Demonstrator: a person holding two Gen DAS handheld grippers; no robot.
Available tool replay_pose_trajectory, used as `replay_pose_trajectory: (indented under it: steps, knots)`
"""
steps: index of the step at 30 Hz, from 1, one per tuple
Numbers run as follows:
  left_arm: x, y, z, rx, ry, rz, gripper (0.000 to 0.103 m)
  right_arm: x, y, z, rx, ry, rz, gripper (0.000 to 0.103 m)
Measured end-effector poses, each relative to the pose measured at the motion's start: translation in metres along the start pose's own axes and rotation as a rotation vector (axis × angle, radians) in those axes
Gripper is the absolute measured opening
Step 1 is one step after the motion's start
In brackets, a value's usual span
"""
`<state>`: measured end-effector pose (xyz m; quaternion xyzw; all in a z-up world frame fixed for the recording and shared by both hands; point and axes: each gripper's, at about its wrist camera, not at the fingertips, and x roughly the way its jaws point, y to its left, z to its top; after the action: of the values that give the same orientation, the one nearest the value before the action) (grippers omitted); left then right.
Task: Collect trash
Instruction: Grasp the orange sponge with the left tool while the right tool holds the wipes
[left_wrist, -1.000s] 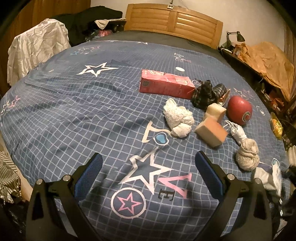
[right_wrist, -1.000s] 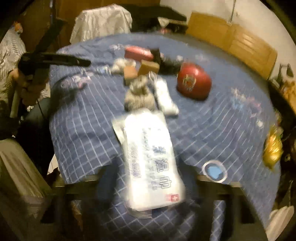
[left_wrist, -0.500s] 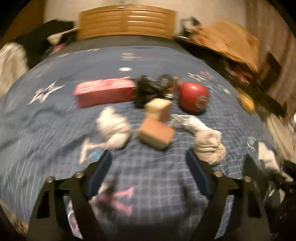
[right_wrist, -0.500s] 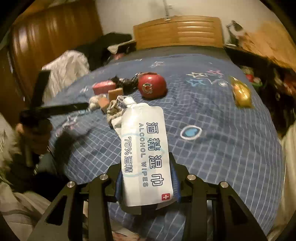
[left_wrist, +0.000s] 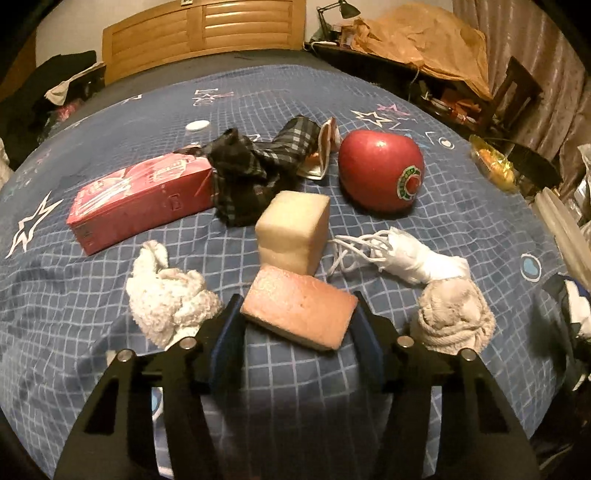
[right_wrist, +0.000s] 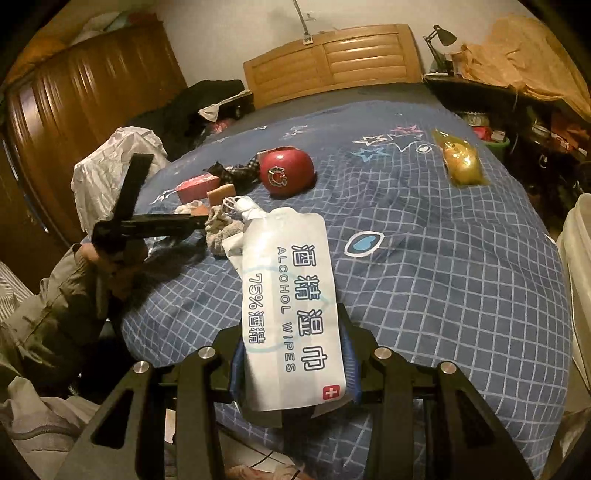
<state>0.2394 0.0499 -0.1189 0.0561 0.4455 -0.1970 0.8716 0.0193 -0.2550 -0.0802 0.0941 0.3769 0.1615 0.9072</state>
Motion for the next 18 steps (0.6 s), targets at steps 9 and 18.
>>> replay_pose_trajectory:
  steps: [9, 18]
  knots:
    - [-0.079, 0.003, -0.026, -0.097, -0.157, -0.050, 0.048, -0.004, 0.011, 0.006, -0.012, -0.034, -0.004, 0.043]
    - [-0.105, 0.010, -0.088, -0.106, -0.063, 0.097, 0.048, 0.006, 0.020, 0.000, -0.063, 0.004, -0.112, 0.043]
